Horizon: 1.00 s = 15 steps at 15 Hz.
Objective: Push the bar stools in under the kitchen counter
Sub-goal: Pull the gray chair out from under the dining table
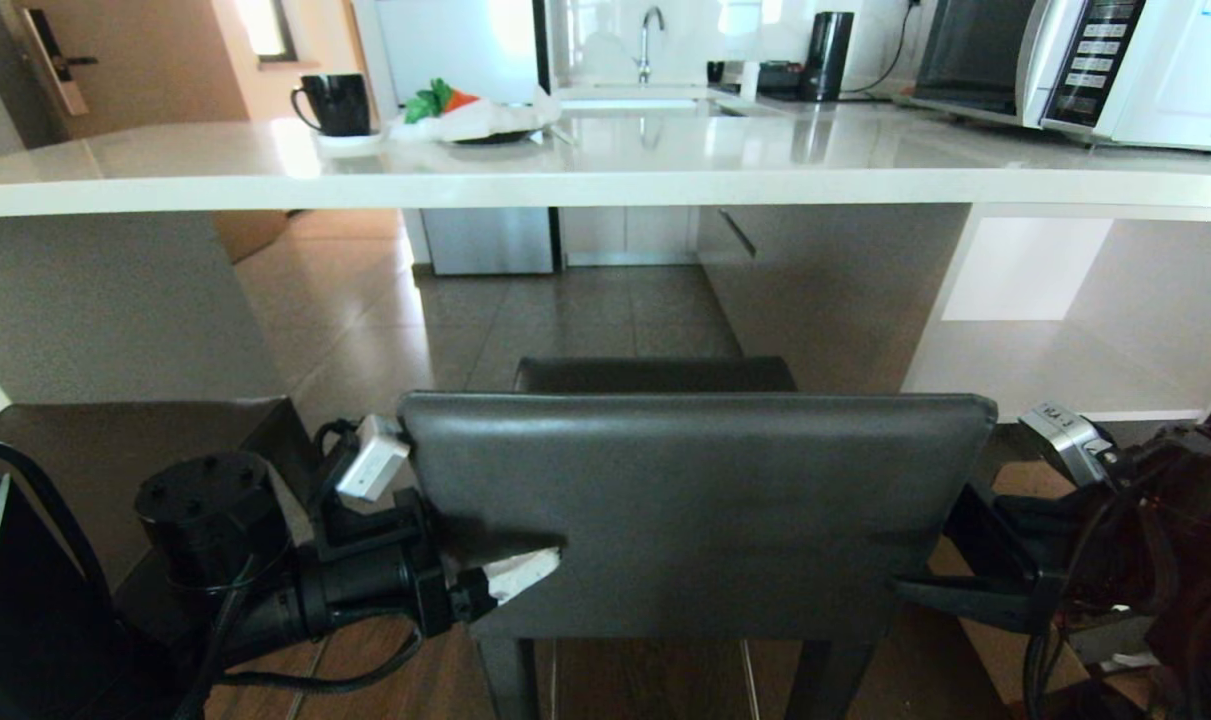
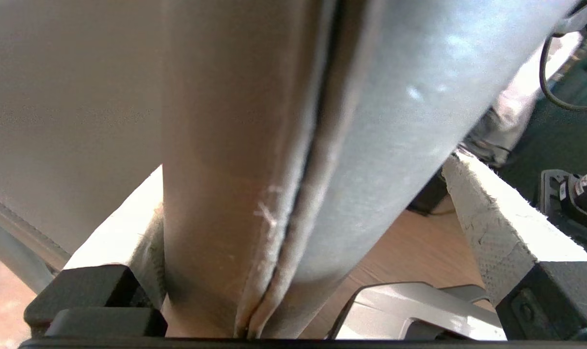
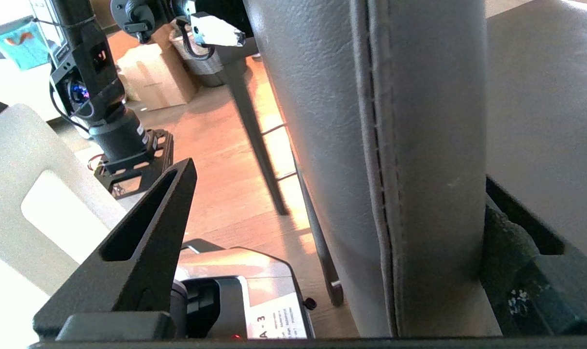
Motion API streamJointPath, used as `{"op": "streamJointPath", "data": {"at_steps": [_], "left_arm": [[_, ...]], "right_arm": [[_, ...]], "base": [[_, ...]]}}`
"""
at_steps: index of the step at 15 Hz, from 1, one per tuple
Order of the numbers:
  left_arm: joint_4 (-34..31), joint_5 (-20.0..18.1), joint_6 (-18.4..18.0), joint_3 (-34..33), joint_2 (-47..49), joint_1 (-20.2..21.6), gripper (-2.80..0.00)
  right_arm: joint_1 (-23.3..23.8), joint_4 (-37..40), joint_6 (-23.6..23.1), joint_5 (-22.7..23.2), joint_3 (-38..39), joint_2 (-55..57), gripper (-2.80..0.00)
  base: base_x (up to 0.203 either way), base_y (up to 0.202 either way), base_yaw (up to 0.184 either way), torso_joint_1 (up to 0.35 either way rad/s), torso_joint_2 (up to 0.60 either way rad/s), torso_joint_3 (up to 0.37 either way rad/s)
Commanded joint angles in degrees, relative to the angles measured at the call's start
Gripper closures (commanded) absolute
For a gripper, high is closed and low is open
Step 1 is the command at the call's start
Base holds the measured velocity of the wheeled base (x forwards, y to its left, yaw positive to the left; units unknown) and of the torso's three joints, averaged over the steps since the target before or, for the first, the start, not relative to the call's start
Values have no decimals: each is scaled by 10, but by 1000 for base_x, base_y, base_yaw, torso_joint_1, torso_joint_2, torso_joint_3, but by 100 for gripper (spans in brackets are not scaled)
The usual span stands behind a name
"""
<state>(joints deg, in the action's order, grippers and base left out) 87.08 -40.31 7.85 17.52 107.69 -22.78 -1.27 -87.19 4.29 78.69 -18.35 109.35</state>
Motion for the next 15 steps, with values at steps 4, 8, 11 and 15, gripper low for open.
{"op": "streamJointPath", "data": {"at_steps": [4, 8, 11, 15], "left_arm": [[6, -2, 0, 0, -2, 0, -280], [6, -2, 0, 4, -1, 2, -280], [6, -1, 0, 4, 1, 4, -280], [6, -2, 0, -1, -1, 14, -280]], "right_arm": [[-1, -5, 0, 5, 5, -5, -280], [-1, -5, 1, 4, 4, -5, -280], [-1, -5, 0, 4, 5, -5, -280], [4, -5, 0, 3, 5, -5, -280]], "base": [[-194, 0, -1, 4, 3, 1], [-187, 0, -3, 2, -1, 5], [-32, 0, -1, -2, 0, 2], [0, 0, 0, 0, 0, 0]]}}
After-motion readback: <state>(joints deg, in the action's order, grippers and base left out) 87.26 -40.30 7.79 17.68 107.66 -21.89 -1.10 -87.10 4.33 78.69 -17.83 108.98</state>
